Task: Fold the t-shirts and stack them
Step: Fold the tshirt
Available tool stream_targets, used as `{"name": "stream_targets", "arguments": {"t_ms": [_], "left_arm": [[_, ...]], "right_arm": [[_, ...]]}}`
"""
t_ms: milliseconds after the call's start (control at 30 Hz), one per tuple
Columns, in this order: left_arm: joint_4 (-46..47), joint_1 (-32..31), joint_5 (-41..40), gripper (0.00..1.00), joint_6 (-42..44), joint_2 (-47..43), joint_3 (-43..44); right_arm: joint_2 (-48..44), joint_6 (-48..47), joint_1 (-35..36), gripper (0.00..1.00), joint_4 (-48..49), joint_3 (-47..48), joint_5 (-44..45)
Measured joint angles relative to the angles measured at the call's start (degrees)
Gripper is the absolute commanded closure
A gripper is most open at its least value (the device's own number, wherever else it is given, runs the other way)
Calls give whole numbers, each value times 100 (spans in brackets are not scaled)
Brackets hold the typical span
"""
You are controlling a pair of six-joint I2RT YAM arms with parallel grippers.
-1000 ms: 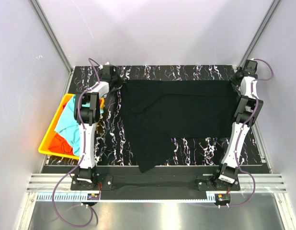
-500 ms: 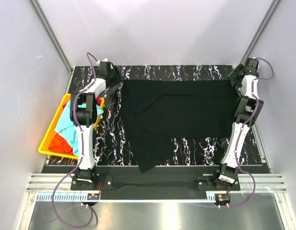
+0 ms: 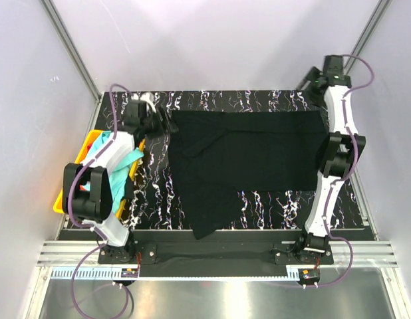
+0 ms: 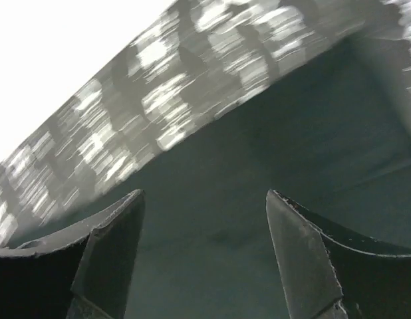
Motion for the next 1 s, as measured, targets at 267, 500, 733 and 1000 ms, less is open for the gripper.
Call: {"name": "stream_targets", "arguments": {"t_ms": [267,500,733,1000], "left_arm": [[9,-247,796,29,0,-98,-1078],[282,-306,1062,29,-138,442,-986],[354,-306,1231,37,-203,1023,-702],[688,-308,1781,57,-505,1342,-546]], "right_arm": [[-1499,496,1572,30,905,-2485,-1392],[-1840,876,2583,33,1893,-4710,-2669],[-2083,883,2675,45,2286,-5174,-3073],[-1982,1128,2671,60,2640,-5121,-3230]]}}
